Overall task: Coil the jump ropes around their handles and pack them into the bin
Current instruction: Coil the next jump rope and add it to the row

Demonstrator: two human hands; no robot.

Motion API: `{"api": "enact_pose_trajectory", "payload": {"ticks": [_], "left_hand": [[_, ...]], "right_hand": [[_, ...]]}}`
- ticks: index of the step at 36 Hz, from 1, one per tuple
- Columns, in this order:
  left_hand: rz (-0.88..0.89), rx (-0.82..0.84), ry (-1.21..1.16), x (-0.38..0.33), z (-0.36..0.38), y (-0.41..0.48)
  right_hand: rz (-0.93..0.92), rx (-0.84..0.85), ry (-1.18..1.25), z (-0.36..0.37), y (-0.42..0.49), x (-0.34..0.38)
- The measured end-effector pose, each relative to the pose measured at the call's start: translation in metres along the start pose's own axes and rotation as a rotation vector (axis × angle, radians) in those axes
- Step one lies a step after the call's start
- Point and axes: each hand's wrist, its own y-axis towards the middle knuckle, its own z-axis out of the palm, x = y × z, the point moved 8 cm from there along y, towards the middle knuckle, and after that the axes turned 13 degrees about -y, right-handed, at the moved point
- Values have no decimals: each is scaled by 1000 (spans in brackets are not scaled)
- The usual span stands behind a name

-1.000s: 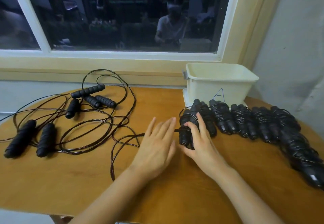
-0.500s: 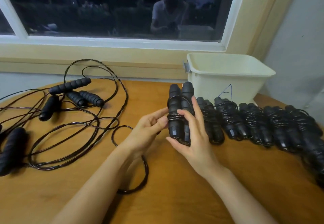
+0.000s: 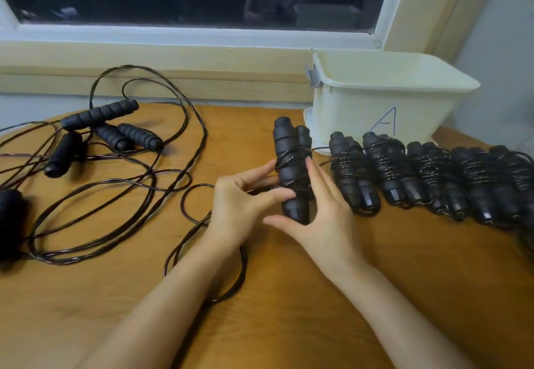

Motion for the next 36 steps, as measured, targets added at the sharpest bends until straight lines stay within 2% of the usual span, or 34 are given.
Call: {"api": "enact_pose_trajectory", "payload": {"ticks": [5,8,15,18,22,26,31,36], "left_hand": [[74,105,62,-3,-1,0],[127,122,95,-6,-5,1],[137,2,7,-2,-13,2],[52,-61,-90,5,-16,3],[-162,-25,-191,21,-13,3],[-278,108,-263,25,0,0],[-251,17,-269,21,-8,3],[-166,27,-55,10,-1,-1]], "right_hand": [[47,-53,223,1,-2,-13],[86,9,399,3,-1,-16],[91,88,675,3,-5,-10],[82,137,733,5,-6,-5],[96,149,799,8,-9,-4],[116,186,765,13,-9,-10],[63,178,430,4,-3,-17],[266,161,541,-11,18,-26]]}}
